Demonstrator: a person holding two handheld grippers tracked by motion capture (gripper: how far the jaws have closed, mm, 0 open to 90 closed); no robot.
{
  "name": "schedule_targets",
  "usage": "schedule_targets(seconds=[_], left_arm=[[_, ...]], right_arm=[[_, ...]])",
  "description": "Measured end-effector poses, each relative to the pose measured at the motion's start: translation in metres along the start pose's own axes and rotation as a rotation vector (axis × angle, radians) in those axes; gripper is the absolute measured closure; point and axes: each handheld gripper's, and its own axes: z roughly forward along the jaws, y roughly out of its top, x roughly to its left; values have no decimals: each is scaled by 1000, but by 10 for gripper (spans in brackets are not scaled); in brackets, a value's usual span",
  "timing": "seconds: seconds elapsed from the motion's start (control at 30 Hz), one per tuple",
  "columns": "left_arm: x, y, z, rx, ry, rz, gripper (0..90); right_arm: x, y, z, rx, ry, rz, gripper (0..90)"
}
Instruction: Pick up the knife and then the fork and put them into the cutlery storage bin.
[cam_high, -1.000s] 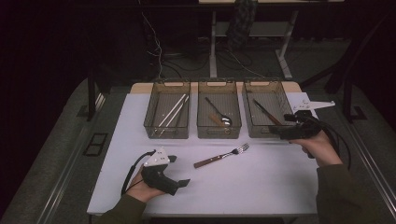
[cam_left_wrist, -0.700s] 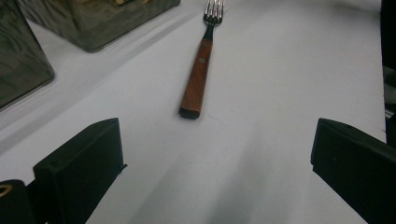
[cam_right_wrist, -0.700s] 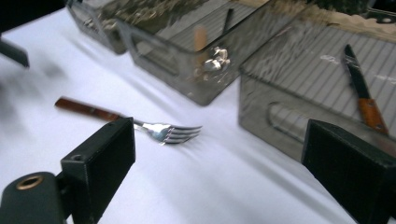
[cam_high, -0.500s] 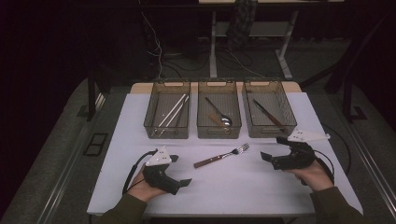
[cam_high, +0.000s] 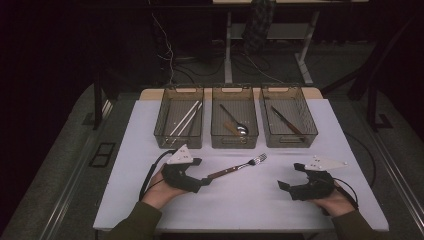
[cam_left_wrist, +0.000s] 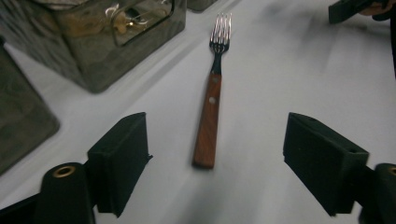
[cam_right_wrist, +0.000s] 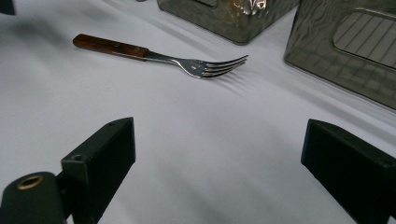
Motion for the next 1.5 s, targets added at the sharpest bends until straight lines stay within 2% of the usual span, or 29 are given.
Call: schedule_targets(seconds=[0.17, 0.27, 0.33, 0.4, 0.5, 0.67, 0.8, 0.9, 0.97, 1.07, 1.27, 1.33, 1.43, 1.5], left_arm=[[7, 19, 25, 29, -37, 17, 351], [9, 28, 40, 49, -65, 13, 427], [9, 33, 52, 65, -73, 26, 462], [8, 36, 61, 79, -83, 29, 516], [6, 36, 77, 126, -99, 37, 561], [1, 34, 94, 185, -91, 72, 626], [0, 32, 96, 194, -73, 88, 680], [-2, 31, 96, 192, -56, 116, 710], [-2, 30, 96, 192, -52, 116, 750], [-2, 30, 96, 190, -53, 112, 763], [-2, 31, 94, 195, -61, 97, 767], [-5, 32, 93, 202, -57, 104, 767], [-10, 35, 88, 189, -56, 102, 767], [-14, 38, 83, 180, -50, 108, 767]], right_arm=[[1, 0, 2, 6, 0, -4, 95], [-1, 0, 1, -2, 1, 6, 95], [-1, 0, 1, -2, 3, 9, 95], [-1, -1, 1, -1, 4, 8, 95], [-1, 0, 0, -3, 4, 9, 95], [-1, 0, 0, -6, 4, 8, 95], [-1, 0, -1, -13, 3, 7, 95], [-1, 0, -1, -14, 2, 7, 95], [-2, 0, -1, -15, -1, 12, 95], [-2, 1, -1, -29, -1, 12, 94], [-5, 2, 0, -28, 11, 45, 95], [-6, 5, 0, -18, 8, 60, 94], [-7, 12, -1, -11, 22, 95, 94], [-6, 17, -2, -20, 31, 102, 95]])
